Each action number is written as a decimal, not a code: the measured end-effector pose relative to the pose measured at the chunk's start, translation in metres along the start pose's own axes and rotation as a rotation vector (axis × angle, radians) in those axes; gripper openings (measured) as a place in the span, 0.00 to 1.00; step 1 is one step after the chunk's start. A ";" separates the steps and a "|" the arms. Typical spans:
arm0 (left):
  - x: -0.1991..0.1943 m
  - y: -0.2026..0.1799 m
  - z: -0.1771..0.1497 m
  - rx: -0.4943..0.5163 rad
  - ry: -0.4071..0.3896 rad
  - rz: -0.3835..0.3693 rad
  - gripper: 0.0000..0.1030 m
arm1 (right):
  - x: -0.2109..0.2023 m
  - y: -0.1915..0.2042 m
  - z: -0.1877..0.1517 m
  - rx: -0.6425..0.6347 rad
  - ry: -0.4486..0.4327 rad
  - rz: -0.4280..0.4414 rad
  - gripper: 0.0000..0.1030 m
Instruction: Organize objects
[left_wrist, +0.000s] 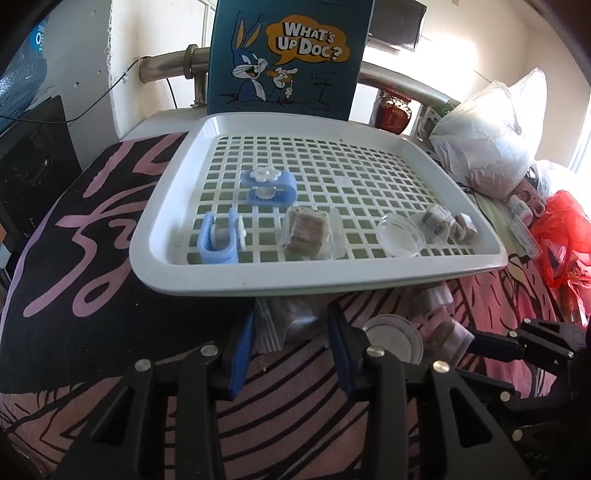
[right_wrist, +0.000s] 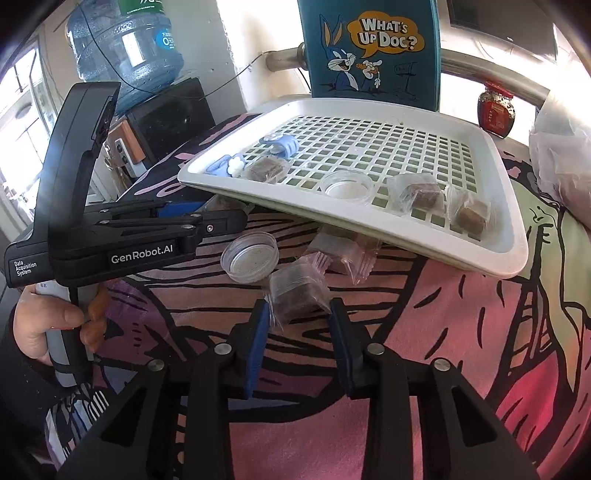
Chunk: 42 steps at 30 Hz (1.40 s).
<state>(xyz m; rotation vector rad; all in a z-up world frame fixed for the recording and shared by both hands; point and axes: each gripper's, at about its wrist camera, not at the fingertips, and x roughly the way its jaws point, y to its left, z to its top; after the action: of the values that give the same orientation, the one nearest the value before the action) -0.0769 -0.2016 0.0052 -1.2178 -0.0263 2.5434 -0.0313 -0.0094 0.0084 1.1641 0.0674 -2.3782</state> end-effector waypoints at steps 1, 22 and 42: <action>0.000 0.001 0.000 -0.003 0.001 -0.030 0.32 | -0.001 0.000 0.000 -0.001 -0.002 0.004 0.28; -0.019 0.000 -0.010 -0.006 -0.054 -0.062 0.31 | -0.027 -0.010 -0.008 0.073 -0.109 0.001 0.27; -0.018 -0.001 -0.011 -0.007 -0.048 -0.033 0.31 | -0.024 -0.009 -0.008 0.065 -0.093 0.014 0.27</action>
<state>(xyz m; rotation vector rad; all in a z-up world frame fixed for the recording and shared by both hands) -0.0579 -0.2076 0.0122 -1.1490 -0.0657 2.5453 -0.0172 0.0103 0.0201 1.0778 -0.0492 -2.4349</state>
